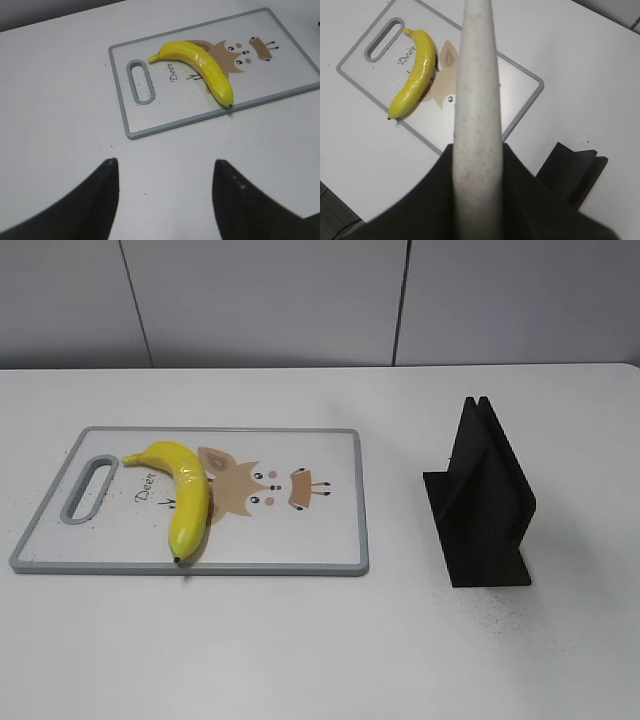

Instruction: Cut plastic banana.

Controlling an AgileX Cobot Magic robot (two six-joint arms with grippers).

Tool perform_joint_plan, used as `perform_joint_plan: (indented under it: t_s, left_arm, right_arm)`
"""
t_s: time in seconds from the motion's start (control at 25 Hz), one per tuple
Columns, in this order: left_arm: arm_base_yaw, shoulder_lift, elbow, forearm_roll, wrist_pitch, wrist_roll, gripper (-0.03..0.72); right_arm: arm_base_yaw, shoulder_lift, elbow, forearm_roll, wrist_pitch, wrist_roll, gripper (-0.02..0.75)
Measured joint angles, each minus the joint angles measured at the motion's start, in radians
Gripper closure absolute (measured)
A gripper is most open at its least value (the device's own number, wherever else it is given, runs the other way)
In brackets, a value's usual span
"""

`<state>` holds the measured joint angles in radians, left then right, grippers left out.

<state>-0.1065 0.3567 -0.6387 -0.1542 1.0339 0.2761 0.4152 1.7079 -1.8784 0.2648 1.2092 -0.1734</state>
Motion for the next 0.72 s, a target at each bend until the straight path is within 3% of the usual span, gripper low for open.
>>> perform_joint_plan:
  t_s: [0.24, 0.4, 0.72]
  left_arm:
    - [0.000, -0.131, 0.120, -0.051, 0.007, -0.007, 0.142]
    - [0.000, -0.192, 0.130, -0.066, 0.011, -0.019, 0.169]
    - [0.000, -0.262, 0.131, 0.005, 0.006, -0.153, 0.187]
  right_arm:
    - [0.000, -0.077, 0.137, 0.000, -0.002, 0.006, 0.556]
    - [0.000, -0.131, 0.258, -0.001, -0.003, 0.006, 0.556]
    - [0.000, -0.245, 0.486, -0.007, -0.080, 0.043, 0.556]
